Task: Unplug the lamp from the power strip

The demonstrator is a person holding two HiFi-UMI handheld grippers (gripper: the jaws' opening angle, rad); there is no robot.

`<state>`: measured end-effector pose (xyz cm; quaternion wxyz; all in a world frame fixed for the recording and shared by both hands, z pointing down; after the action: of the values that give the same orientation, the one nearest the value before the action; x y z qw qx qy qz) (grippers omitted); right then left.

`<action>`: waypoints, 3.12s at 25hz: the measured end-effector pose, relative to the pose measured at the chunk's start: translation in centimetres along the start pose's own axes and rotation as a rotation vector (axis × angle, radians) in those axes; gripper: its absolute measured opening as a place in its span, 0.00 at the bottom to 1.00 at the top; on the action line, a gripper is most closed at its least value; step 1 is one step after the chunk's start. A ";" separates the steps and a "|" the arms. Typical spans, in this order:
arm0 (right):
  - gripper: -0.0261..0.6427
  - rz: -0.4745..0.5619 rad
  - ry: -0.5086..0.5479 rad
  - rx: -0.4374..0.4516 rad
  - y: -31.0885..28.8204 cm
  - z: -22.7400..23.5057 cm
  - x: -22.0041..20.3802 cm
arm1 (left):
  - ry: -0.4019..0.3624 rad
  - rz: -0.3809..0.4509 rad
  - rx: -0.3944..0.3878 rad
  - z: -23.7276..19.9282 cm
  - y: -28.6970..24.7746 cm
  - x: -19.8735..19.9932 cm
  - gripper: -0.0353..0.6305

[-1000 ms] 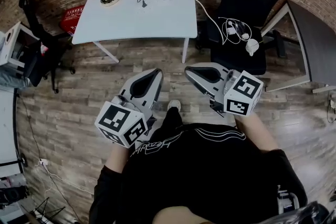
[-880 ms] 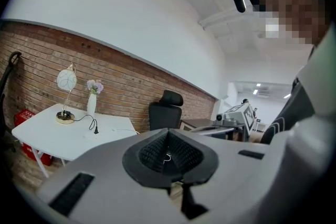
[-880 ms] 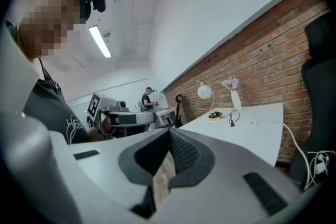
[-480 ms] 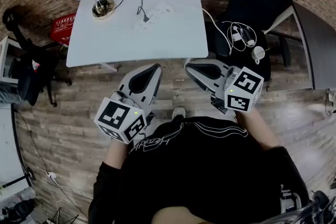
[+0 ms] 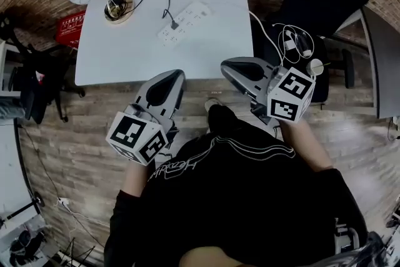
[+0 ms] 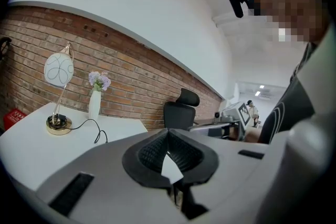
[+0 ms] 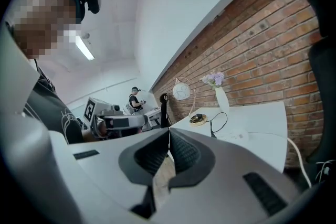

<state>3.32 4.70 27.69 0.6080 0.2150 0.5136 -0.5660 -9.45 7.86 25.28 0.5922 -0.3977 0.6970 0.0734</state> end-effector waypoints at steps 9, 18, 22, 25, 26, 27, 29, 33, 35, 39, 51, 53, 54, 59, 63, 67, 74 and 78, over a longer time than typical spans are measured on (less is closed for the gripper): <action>0.03 -0.042 0.001 0.072 -4.4 10.7 3.2 | 0.047 -0.055 0.132 -7.9 -7.7 1.4 0.06; 0.03 -0.147 0.062 0.082 -9.5 18.6 2.3 | 0.130 -0.101 0.273 -14.5 -11.8 -1.2 0.06; 0.03 -0.231 0.124 0.041 -12.7 21.3 0.3 | 0.164 -0.117 0.277 -16.6 -13.1 -2.7 0.06; 0.03 -0.291 0.205 -0.003 -15.3 23.7 -0.6 | 0.149 -0.145 0.282 -18.6 -14.5 -3.7 0.06; 0.03 -0.313 0.222 -0.014 -16.0 24.4 -1.0 | 0.144 -0.159 0.283 -19.1 -14.8 -4.2 0.06; 0.03 -0.335 0.233 -0.021 -16.6 24.9 -1.6 | 0.138 -0.174 0.283 -19.5 -15.1 -4.6 0.06; 0.03 -0.374 0.239 -0.026 -17.6 25.9 -2.6 | 0.126 -0.200 0.282 -20.4 -15.6 -5.4 0.06; 0.03 -0.410 0.253 -0.038 -19.2 27.0 -3.7 | 0.128 -0.220 0.258 -22.2 -16.5 -6.3 0.06; 0.03 -0.408 0.255 -0.042 -19.7 27.3 -3.7 | 0.109 -0.231 0.233 -22.8 -17.0 -6.6 0.09; 0.03 -0.422 0.253 -0.054 -20.2 27.9 -4.2 | 0.029 -0.266 0.159 -23.4 -18.2 -7.0 0.22; 0.03 -0.407 0.215 -0.060 -20.4 28.5 -5.0 | -0.316 -0.408 0.070 -24.4 -21.0 -7.9 0.27; 0.03 -0.400 0.212 -0.065 -20.3 28.5 -4.9 | -0.329 -0.413 0.071 -24.5 -21.2 -8.0 0.25; 0.03 -0.399 0.212 -0.066 -20.4 28.5 -4.9 | -0.331 -0.415 0.071 -24.6 -21.3 -8.0 0.22; 0.03 -0.400 0.211 -0.064 -20.3 28.5 -4.9 | -0.325 -0.423 0.062 -24.6 -21.4 -7.8 0.13; 0.03 -0.390 0.204 -0.067 -20.3 28.5 -4.9 | -0.343 -0.433 0.075 -24.5 -21.5 -7.8 0.12; 0.03 -0.390 0.220 -0.077 -20.3 28.5 -4.9 | -0.297 -0.438 0.057 -24.7 -21.4 -7.8 0.12; 0.03 -0.396 0.253 -0.090 -20.3 28.5 -4.9 | -0.121 -0.459 -0.048 -25.2 -21.4 -7.7 0.12; 0.03 -0.408 0.265 -0.085 -20.2 28.4 -4.9 | -0.054 -0.481 -0.089 -25.4 -21.4 -7.7 0.12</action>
<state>-3.43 -22.38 49.23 0.4171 0.1533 0.6449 -0.6218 -15.32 -17.50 47.33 0.5929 -0.5758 0.5623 -0.0285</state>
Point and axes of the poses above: the fingertips, and each gripper's own axes: y backward along the fingers, z to its right, x out of its top, the point moved 3 cm from there along y, backward along the fingers, and after that the axes turned 8 degrees about -z, right-handed, at the moved point
